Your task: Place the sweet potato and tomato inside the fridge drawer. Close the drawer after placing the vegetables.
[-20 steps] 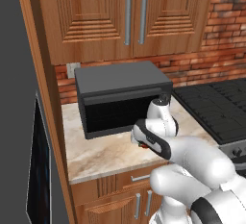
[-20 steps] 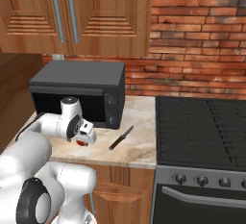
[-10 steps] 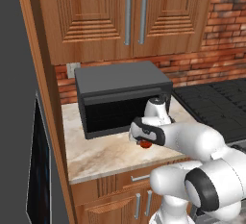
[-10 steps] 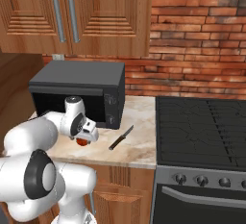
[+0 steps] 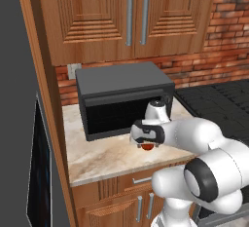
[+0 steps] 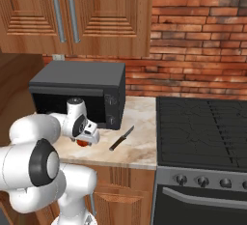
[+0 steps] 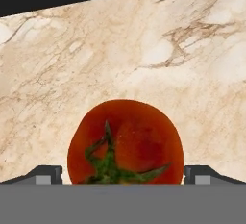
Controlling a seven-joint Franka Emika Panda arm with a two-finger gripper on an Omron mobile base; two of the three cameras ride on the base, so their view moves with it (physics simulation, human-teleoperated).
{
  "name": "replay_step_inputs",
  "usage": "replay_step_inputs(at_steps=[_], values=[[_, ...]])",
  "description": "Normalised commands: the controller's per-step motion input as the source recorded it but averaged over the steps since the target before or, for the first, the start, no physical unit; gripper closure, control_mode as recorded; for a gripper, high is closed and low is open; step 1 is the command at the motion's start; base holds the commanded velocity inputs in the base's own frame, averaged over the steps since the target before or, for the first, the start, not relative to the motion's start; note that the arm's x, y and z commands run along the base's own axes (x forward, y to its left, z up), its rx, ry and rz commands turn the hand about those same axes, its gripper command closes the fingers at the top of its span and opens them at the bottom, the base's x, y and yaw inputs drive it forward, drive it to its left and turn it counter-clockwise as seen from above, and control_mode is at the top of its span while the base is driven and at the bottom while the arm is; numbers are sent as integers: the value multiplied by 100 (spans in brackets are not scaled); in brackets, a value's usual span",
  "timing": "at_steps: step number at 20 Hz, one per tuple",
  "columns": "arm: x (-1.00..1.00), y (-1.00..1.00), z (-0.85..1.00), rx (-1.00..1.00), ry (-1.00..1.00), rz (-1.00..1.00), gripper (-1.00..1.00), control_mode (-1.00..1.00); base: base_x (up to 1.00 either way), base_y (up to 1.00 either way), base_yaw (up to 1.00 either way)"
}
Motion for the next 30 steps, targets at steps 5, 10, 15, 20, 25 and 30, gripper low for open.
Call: replay_step_inputs(at_steps=[5, 10, 15, 20, 25, 30], values=[[0, 5, -26, 0, 0, 0, -100, -100, 0, 0, 0], [0, 1, -27, 0, 0, 0, -100, -100, 0, 0, 0], [0, 1, -28, 0, 0, 0, 100, -100, 0, 0, 0], [-19, 0, -9, 0, 0, 0, 100, -100, 0, 0, 0], [-66, 6, 51, 0, -10, 0, 100, -100, 0, 0, 0], [-87, 8, 79, 0, -11, 0, 100, -100, 0, 0, 0]])
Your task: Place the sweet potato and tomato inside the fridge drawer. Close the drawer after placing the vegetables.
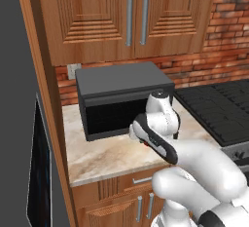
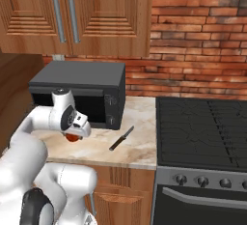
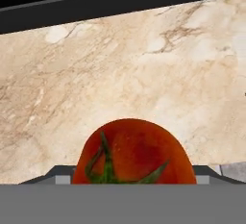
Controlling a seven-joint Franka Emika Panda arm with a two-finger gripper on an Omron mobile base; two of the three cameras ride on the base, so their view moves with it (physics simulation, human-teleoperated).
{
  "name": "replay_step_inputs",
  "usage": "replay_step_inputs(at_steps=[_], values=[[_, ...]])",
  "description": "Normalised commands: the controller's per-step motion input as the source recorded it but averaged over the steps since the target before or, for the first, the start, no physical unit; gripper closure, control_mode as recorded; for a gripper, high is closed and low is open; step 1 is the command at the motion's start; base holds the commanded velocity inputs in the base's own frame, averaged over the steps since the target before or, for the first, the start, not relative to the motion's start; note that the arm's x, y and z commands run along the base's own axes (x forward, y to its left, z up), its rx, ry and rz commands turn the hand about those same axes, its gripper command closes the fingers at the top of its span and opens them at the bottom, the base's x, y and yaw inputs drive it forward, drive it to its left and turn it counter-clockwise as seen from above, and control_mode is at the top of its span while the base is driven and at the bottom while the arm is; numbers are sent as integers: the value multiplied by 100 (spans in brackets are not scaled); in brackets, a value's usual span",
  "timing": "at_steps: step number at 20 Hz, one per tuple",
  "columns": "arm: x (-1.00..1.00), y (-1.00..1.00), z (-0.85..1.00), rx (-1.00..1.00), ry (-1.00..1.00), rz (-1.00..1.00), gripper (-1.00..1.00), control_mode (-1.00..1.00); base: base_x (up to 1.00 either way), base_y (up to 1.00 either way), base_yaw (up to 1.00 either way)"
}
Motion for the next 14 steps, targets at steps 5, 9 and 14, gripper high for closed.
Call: replay_step_inputs(at_steps=[5, 9, 14], values=[[-99, 0, 71, 0, -10, 0, 100, -100, 0, 0, 0], [-85, -11, 54, 0, -15, 0, 100, -100, 0, 0, 0], [-57, -16, 43, 0, -17, 0, 100, -100, 0, 0, 0]])
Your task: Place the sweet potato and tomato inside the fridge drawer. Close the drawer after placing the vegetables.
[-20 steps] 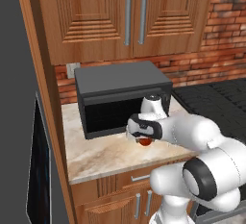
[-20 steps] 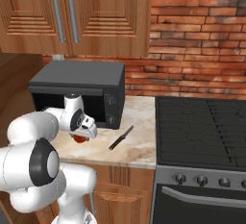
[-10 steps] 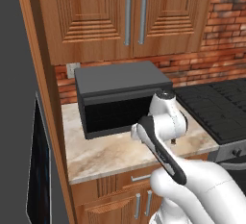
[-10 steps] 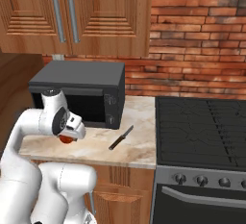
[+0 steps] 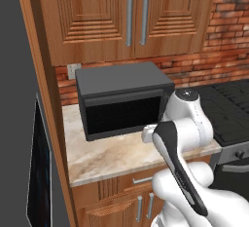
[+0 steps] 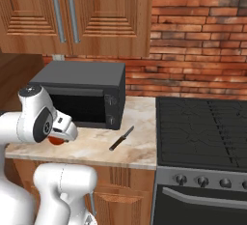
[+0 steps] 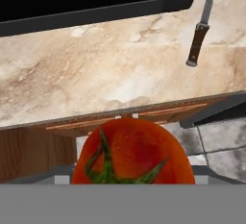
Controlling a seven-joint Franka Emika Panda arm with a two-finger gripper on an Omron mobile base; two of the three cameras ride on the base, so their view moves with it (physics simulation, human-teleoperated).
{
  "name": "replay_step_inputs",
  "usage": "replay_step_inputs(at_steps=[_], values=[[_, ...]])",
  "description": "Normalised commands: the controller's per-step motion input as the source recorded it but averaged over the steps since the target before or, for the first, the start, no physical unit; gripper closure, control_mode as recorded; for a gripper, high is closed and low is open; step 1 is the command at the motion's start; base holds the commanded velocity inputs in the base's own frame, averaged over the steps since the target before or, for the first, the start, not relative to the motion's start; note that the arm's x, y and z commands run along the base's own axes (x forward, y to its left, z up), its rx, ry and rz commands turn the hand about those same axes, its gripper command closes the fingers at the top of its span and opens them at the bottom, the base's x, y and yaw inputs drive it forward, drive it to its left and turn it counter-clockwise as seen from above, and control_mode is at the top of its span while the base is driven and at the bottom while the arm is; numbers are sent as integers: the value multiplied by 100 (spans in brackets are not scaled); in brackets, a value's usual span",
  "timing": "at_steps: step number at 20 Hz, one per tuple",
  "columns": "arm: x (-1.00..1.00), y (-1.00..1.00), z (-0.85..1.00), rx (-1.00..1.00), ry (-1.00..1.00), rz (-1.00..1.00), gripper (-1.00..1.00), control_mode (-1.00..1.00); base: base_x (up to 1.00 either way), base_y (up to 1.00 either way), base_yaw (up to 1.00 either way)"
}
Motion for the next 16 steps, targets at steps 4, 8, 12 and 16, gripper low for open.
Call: replay_step_inputs(at_steps=[4, 8, 12, 16], values=[[-25, 0, 9, 0, -7, 0, 100, -100, 0, 0, 0], [-1, 0, -5, 0, 0, 2, 100, -100, 0, 0, 0], [0, 1, -1, -2, 0, 1, 100, -100, 0, 0, 0], [0, 3, -1, -3, 1, 0, 100, -100, 0, 0, 0]])
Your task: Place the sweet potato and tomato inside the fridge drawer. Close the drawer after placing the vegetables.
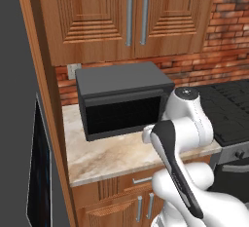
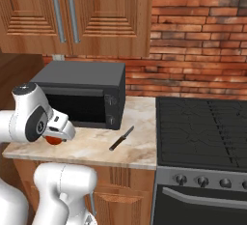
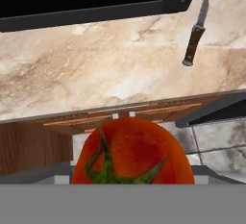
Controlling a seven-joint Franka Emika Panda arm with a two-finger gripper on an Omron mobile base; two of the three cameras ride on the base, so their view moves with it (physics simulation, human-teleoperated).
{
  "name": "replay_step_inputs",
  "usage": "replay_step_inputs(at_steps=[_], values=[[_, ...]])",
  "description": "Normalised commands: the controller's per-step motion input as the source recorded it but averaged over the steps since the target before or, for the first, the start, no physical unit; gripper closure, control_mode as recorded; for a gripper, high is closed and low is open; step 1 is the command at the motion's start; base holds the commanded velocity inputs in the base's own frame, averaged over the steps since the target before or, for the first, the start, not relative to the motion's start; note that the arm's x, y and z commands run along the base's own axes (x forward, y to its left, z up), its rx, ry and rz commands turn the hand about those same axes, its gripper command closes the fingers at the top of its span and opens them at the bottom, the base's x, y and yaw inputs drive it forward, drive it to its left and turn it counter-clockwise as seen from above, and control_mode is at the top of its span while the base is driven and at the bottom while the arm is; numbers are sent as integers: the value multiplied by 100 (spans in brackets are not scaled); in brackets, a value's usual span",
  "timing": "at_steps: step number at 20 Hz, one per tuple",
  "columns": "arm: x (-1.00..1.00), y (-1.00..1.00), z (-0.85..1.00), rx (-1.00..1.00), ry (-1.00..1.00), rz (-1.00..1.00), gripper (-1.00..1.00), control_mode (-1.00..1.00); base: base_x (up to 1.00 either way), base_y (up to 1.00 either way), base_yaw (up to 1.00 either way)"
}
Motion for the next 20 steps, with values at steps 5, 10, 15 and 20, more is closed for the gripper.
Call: replay_step_inputs(at_steps=[5, 10, 15, 20], values=[[0, 0, -4, 0, 4, 0, 100, -100, 0, 0, 0], [0, 0, -1, -1, 1, 0, 100, 100, -13, 0, 0], [0, 0, 0, 0, 0, 0, 100, 100, -74, -15, 4], [0, 0, 0, 0, 0, 0, 100, 100, -98, -57, 27]])
